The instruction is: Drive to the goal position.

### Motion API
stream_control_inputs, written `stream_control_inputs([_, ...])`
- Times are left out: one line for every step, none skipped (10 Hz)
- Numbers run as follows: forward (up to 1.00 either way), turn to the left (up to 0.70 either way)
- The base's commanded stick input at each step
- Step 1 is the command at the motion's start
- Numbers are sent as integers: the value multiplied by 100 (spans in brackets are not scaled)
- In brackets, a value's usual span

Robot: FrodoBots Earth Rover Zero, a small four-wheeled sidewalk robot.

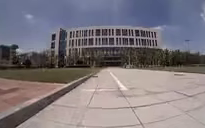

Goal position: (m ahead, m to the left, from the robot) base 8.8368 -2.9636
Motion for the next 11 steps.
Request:
stream_control_inputs([50, 0])
stream_control_inputs([50, 0])
stream_control_inputs([50, 0])
stream_control_inputs([50, 0])
stream_control_inputs([50, 0])
stream_control_inputs([50, 0])
stream_control_inputs([50, 0])
stream_control_inputs([50, 0])
stream_control_inputs([50, 0])
stream_control_inputs([50, 0])
stream_control_inputs([50, 0])
